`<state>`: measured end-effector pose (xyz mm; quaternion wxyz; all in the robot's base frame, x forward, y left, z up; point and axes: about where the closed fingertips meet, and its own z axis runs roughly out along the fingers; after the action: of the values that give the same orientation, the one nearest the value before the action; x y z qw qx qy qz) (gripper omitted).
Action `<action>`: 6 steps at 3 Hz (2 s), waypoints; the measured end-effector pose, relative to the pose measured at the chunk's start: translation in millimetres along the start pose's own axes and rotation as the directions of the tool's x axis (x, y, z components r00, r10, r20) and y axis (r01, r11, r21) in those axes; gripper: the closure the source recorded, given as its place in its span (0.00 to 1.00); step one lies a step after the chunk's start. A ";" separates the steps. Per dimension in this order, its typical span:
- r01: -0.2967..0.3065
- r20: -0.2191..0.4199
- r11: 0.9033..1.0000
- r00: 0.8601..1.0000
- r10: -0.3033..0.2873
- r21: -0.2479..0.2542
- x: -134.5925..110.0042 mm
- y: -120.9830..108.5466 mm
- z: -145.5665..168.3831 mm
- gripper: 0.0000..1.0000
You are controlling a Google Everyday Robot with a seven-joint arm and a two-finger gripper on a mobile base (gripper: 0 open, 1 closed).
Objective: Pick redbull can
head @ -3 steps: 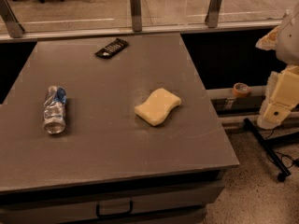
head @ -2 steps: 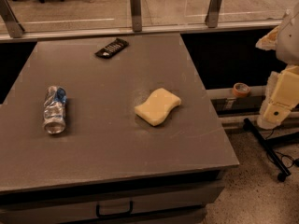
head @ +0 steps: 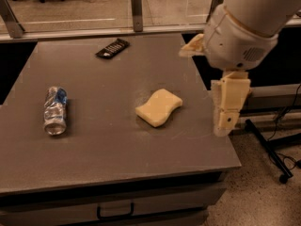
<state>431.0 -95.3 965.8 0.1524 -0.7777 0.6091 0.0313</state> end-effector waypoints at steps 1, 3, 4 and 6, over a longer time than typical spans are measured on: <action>0.333 0.084 0.940 0.941 -0.327 -0.070 -71.5 0.8 23.2 0.00; 0.675 0.141 0.738 0.731 -0.667 -0.008 -141.6 9.3 32.5 0.00; 0.706 0.114 0.709 0.703 -0.702 0.011 -150.7 3.9 31.0 0.00; 0.926 0.002 0.374 0.375 -0.927 0.046 -220.1 -67.9 50.4 0.00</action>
Offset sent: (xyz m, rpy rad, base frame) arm -0.0677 0.2113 -0.0124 0.0214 -0.2349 1.2651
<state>446.5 139.4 982.9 0.1667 -0.9818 0.0685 -0.0600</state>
